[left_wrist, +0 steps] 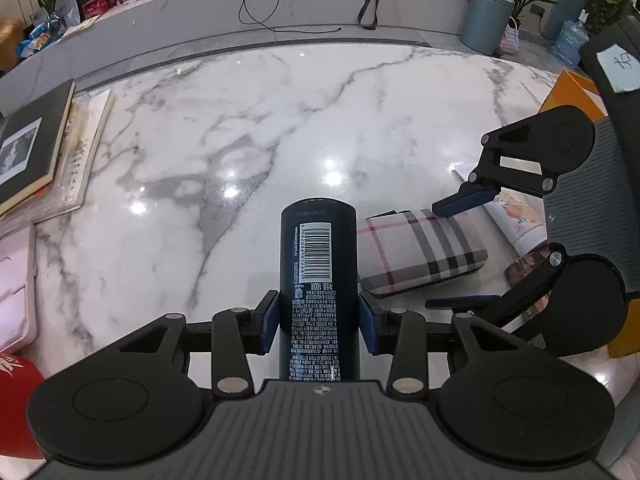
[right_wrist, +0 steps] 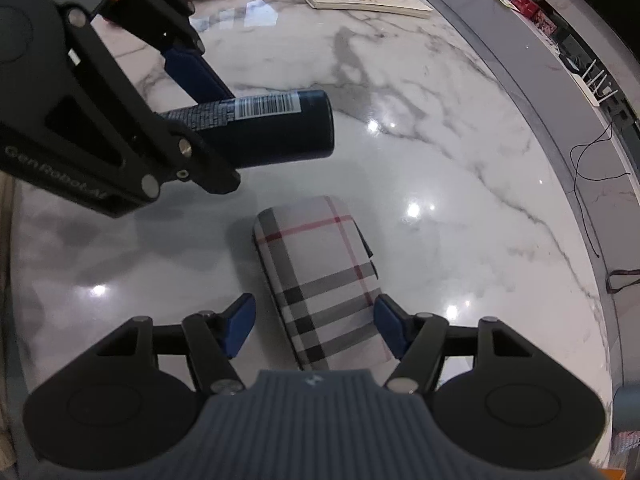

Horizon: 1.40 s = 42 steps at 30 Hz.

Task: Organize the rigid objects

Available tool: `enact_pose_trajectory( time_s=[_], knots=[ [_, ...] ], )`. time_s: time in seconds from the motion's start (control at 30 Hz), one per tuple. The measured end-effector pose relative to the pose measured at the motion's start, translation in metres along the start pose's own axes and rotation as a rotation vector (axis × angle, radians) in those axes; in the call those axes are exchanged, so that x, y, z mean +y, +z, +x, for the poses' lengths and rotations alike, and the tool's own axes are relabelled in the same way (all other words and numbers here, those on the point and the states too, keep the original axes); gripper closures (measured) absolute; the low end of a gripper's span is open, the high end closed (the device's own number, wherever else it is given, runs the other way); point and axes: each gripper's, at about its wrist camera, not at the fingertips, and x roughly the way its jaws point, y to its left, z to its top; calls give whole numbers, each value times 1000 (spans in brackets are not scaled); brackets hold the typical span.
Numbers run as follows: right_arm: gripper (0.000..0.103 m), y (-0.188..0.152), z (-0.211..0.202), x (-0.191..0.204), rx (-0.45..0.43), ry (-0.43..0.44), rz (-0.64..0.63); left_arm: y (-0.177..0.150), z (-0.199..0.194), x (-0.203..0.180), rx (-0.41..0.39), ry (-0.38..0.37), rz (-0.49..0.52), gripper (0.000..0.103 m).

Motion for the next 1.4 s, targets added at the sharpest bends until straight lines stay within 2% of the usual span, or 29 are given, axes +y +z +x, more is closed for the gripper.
enact_pose_trajectory(
  time_s=[0.2, 0.27, 0.47, 0.53, 0.57, 0.7, 0.87, 0.9, 0.97, 1.0, 1.03, 1.1, 1.23, 1.4],
  knots=[
    [41, 5, 5, -3, -31, -9, 51, -2, 5, 4, 5, 0, -25, 56],
    [45, 7, 4, 0, -24, -16, 47, -3, 5, 3, 13, 4, -31, 56],
    [72, 9, -12, 5, -39, -29, 83, -10, -1, -4, 28, -1, -29, 56],
    [89, 8, -18, 5, -51, -30, 101, -11, -2, -5, 40, 19, -47, 56],
    [103, 7, -22, 5, -63, -30, 112, -11, -2, -5, 49, 35, -62, 56],
    [103, 2, -40, 8, -73, 18, 174, -13, -6, -6, 69, 50, -98, 56],
    [101, -5, -45, 15, -66, -27, 130, -15, -10, -12, 65, 68, -83, 56],
    [97, -6, -44, 15, -65, -33, 123, -15, -10, -12, 61, 70, -85, 56],
    [82, -8, -40, 13, -59, -46, 108, -14, -10, -12, 52, 68, -86, 56],
    [66, -8, -38, 12, -55, -50, 99, -14, -10, -13, 50, 65, -85, 56],
    [61, -9, -37, 12, -56, -51, 87, -13, -10, -13, 47, 62, -84, 56],
    [59, -9, -34, 11, -52, -41, 63, -13, -10, -13, 38, 59, -78, 56],
    [44, -5, -23, 9, -32, -27, 20, -11, -4, -8, 32, 47, -72, 56],
    [43, 1, -6, 3, -11, -22, 13, -10, 3, 0, 16, 36, -80, 56]
  ],
)
